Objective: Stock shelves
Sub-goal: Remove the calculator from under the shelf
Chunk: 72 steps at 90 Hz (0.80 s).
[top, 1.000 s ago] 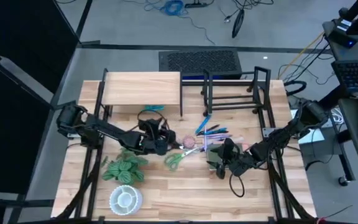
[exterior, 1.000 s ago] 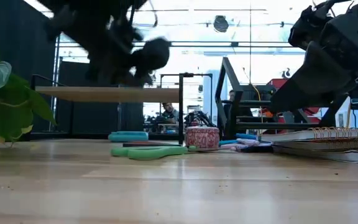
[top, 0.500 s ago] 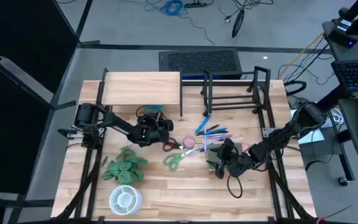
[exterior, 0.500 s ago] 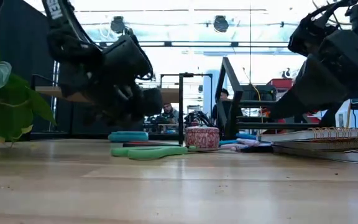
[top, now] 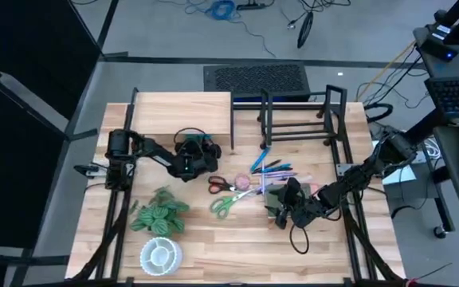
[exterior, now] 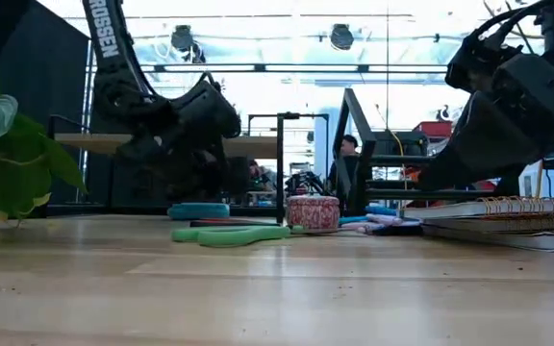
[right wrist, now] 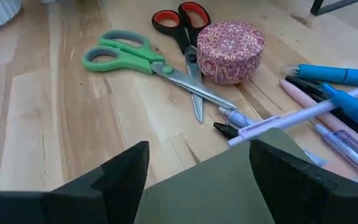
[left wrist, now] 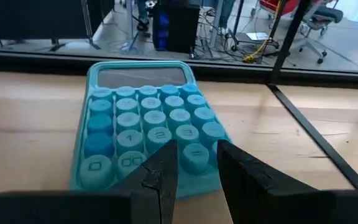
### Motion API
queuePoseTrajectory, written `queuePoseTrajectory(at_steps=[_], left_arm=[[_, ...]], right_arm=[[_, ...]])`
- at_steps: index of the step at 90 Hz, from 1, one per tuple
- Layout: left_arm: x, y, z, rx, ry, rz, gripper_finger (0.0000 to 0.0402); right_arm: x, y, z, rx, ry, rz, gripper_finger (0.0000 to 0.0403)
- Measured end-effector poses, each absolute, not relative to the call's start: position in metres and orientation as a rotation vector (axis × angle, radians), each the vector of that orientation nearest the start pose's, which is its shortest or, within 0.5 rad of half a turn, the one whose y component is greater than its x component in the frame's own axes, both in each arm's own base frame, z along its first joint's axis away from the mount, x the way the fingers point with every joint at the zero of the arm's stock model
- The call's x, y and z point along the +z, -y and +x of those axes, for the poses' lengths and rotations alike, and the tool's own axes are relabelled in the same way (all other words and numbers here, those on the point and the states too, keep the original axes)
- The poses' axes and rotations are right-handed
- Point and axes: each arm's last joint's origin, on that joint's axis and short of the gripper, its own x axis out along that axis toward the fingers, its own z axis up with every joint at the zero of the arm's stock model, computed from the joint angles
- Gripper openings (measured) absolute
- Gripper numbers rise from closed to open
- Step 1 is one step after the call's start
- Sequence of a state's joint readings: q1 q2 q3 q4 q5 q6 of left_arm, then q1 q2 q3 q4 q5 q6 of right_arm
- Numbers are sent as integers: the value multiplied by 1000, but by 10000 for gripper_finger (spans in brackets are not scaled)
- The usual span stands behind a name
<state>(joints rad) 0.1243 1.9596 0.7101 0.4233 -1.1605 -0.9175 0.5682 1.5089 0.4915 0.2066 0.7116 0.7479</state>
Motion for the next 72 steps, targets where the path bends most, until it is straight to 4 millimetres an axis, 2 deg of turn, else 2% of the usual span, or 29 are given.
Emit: queuePoseTrajectory(at_steps=[18,44,72], left_arm=[[72,-73,304,1447,-151,-256,97],[54,-88,299,1505,-183,-239,97],[52,-69,303,1422,-260,-190,97]], right_arm=[[125,-116,217,-364,-549,249,263],[125,-116,217,-369,-547,267,263],[125,-116,217,-375,-545,287,263]])
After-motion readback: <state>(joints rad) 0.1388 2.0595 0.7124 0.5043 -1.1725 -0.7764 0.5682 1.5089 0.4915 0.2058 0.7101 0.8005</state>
